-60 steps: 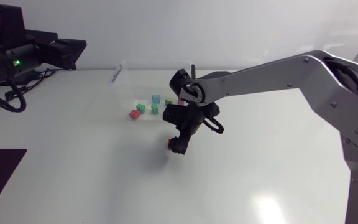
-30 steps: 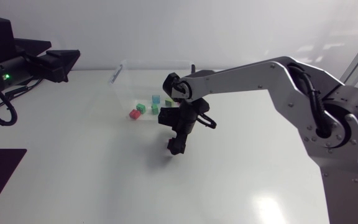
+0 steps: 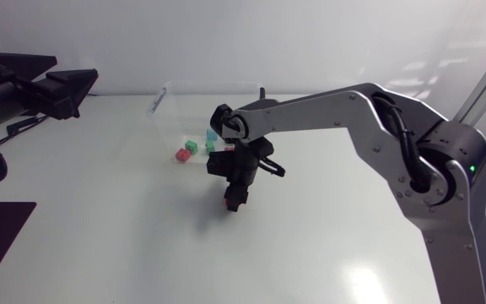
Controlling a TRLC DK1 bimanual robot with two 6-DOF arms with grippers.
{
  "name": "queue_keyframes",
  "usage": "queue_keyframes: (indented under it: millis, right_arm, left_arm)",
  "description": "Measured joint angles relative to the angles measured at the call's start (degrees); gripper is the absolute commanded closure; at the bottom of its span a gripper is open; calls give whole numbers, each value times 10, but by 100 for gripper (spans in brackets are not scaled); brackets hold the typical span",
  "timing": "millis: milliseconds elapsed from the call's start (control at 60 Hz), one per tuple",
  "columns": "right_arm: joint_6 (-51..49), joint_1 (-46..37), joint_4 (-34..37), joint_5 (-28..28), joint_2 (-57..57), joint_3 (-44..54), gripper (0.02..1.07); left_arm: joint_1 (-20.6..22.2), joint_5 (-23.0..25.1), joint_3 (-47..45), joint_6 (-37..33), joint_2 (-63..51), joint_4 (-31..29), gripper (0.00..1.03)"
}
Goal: Place the duplo bricks in the container
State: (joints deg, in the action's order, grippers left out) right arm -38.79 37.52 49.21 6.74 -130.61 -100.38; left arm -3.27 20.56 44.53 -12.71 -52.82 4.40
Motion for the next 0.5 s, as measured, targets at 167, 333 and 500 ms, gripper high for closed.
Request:
queue_keyframes:
  millis: [167, 333, 500]
  right_arm:
    - [26, 0, -3, -7, 57, 41, 87]
    - [61, -1, -9, -6, 147, 45, 87]
    - [93, -12, -10, -6, 201, 18, 87]
  left_arm:
    - [-1, 0, -17, -4, 20, -14, 5]
    - [-7, 0, -32, -3, 23, -49, 5]
    - [-6, 0, -50, 10, 44, -76, 5]
